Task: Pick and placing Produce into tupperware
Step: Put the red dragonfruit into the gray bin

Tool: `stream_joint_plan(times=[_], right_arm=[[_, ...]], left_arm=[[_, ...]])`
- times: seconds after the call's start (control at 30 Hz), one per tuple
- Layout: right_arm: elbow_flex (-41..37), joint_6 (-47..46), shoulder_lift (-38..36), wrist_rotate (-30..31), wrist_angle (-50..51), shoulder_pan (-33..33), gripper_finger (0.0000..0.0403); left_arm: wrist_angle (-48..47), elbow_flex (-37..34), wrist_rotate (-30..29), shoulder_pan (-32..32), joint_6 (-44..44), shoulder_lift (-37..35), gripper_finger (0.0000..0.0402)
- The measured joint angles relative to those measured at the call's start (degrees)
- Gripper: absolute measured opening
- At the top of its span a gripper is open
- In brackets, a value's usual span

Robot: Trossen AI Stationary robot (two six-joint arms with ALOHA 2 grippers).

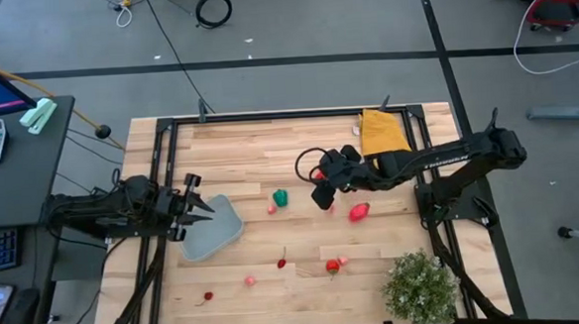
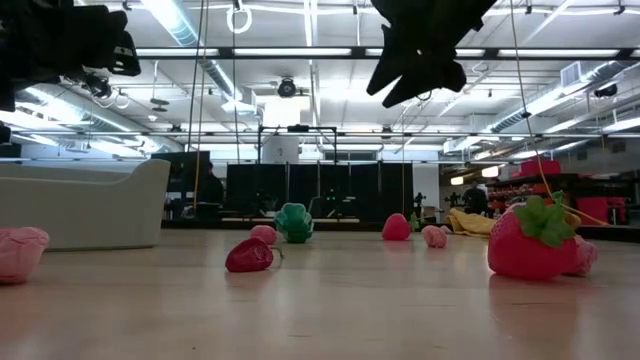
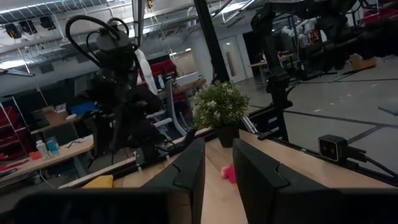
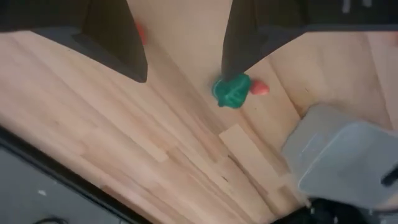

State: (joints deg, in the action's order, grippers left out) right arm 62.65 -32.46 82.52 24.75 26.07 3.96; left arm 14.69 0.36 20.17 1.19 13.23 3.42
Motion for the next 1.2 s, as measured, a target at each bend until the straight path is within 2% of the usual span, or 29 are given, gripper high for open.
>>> stream_joint_plan(times=[0.2,0.43,0.77,0.93,1.2], right_arm=[[0.0,5.5,1.0,-2.0,0.3,-0.6,0.0216],[0.0,5.6,1.5,-6.4,8.2,0.2,0.022],[0.0,5.2,1.5,-8.9,20.8,1.1,0.0272],[0.0,8.3,1.5,-11.4,27.9,1.7,0.0286],[-0.8,9.9,1.5,-12.2,28.4,4.6,0.0278]], left_arm=[[-0.3,0.0,0.0,0.0,-0.1,0.6,0.008],[-0.7,0.0,0.0,0.0,-0.1,1.1,0.0086],[-4.3,0.0,0.0,0.0,0.0,1.1,0.0078],[-5.9,0.0,0.0,0.0,0.0,1.1,0.0083],[-6.3,0.0,0.0,0.0,-0.2,1.1,0.0088]])
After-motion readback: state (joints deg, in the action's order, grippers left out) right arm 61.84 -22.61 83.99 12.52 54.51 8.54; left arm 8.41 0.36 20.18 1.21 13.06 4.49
